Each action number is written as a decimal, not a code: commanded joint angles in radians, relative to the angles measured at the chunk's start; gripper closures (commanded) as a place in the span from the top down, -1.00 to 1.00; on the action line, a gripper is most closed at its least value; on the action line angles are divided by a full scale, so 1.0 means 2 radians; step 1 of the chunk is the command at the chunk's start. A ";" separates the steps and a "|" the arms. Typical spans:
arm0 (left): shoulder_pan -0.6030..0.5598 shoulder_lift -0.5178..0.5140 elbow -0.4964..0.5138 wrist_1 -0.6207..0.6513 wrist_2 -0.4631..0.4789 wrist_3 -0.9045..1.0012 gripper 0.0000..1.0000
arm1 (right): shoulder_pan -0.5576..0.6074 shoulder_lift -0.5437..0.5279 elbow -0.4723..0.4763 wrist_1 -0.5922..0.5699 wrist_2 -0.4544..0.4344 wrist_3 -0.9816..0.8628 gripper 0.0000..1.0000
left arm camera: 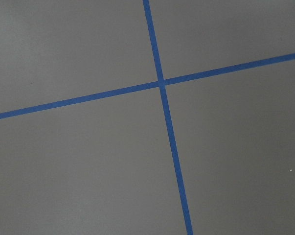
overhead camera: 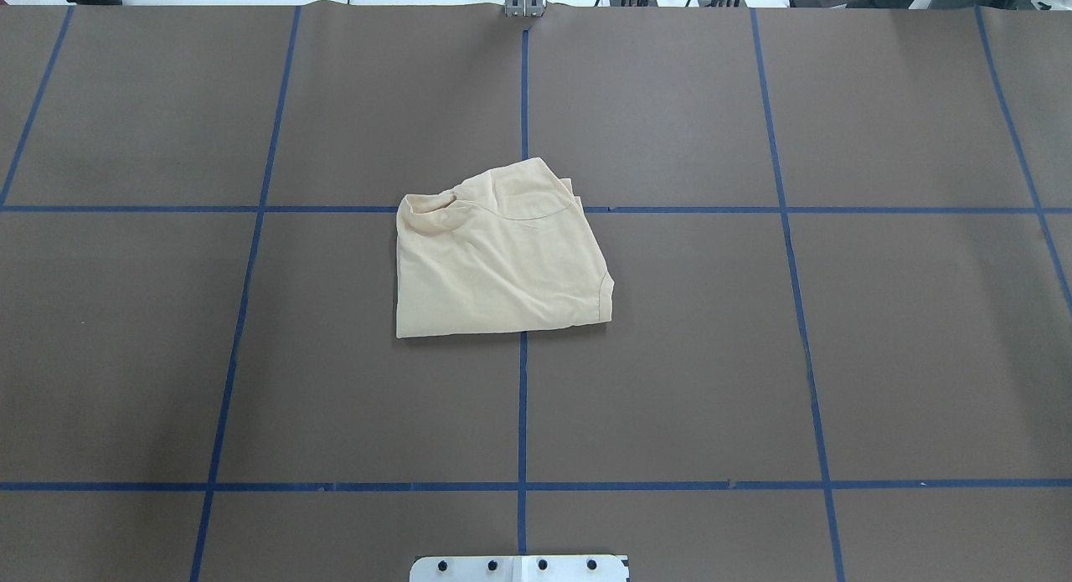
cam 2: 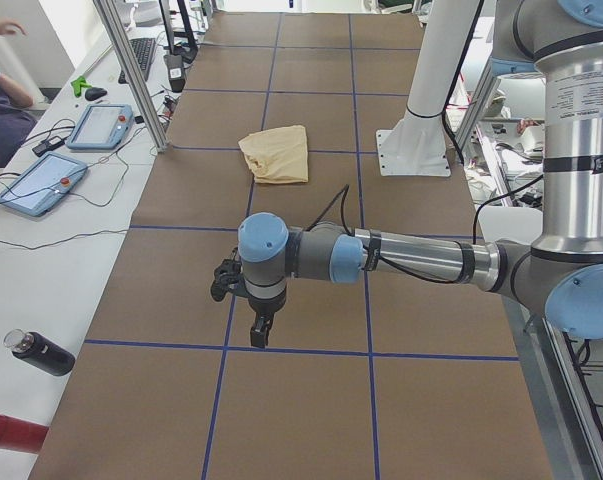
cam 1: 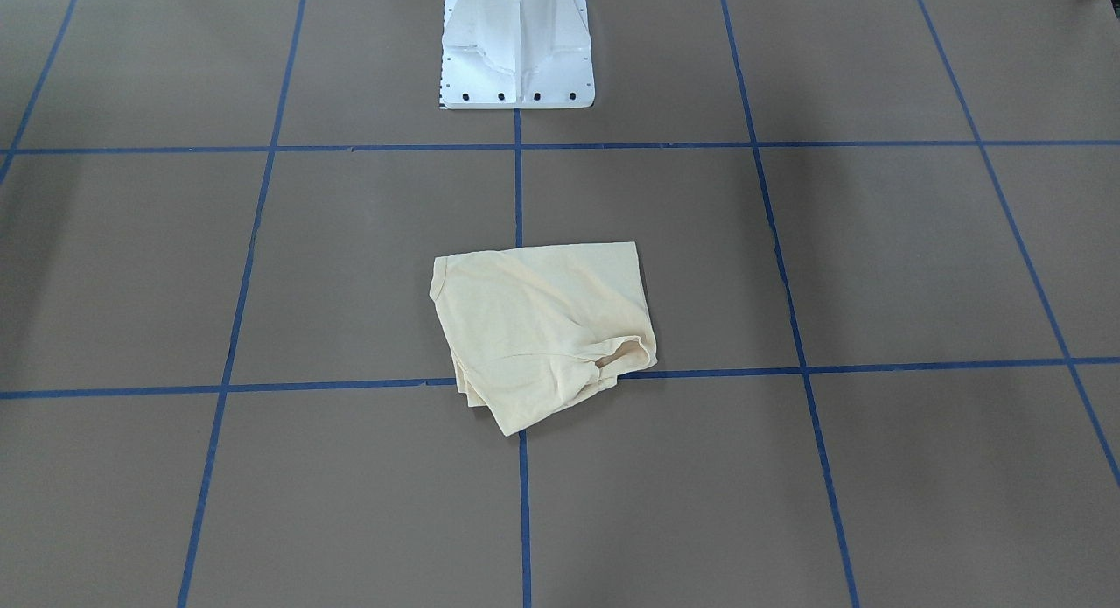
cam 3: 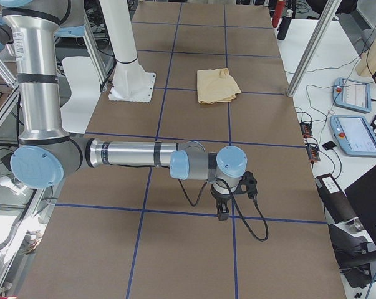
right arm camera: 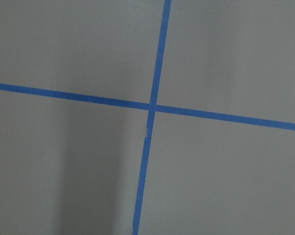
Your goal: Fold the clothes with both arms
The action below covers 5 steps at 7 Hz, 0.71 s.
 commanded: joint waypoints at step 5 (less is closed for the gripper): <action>-0.001 -0.001 0.018 -0.028 0.002 -0.001 1.00 | 0.000 -0.009 0.019 0.002 0.003 0.052 0.99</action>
